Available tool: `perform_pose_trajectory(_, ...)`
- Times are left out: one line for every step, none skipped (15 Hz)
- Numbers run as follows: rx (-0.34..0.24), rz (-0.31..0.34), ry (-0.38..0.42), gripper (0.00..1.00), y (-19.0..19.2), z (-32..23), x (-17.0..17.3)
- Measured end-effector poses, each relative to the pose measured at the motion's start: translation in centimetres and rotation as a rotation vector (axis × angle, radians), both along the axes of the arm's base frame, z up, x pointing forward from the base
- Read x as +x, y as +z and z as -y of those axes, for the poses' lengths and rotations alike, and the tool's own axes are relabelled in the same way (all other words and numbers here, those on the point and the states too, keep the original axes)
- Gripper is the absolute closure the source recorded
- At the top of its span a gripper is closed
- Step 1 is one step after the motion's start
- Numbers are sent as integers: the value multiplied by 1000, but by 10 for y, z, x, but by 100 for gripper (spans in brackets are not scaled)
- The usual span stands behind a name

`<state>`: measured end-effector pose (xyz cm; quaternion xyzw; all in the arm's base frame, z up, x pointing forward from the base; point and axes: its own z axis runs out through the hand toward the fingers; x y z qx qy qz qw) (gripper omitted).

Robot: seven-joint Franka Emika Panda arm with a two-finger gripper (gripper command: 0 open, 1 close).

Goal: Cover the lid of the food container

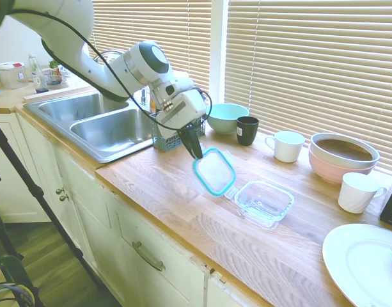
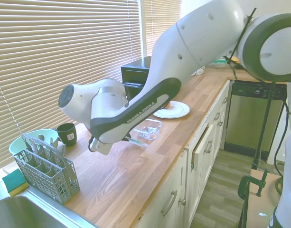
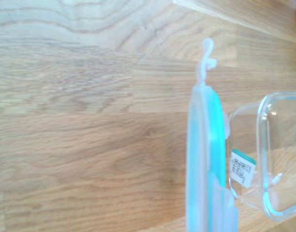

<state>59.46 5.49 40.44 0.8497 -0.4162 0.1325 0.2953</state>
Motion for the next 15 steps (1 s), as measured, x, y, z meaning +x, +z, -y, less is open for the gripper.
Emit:
perform_pose_trajectory(27, 0, 0, 100, 8, 2, -2)
perform_pose_trajectory(56, -2, 0, 100, 15, 6, -3)
perform_pose_trajectory(86, -5, 0, 100, 19, 10, -3)
perform_pose_trajectory(116, -6, 0, 100, 23, 15, -3)
perform_pose_trajectory(144, -8, 2, 100, 28, 20, -4)
perform_pose_trajectory(174, -6, 6, 100, 34, 25, -6)
perform_pose_trajectory(201, -3, 10, 100, 39, 30, -9)
perform_pose_trajectory(224, 1, 14, 100, 46, 35, -13)
perform_pose_trajectory(243, 5, 17, 100, 52, 39, -19)
perform_pose_trajectory(261, 10, 18, 100, 59, 42, -22)
perform_pose_trajectory(278, 14, 21, 100, 65, 44, -24)
perform_pose_trajectory(291, 17, 25, 100, 70, 46, -26)
perform_pose_trajectory(304, 16, 26, 100, 72, 48, -26)
perform_pose_trajectory(317, 14, 28, 100, 74, 51, -27)
perform_pose_trajectory(330, 11, 30, 100, 75, 55, -27)
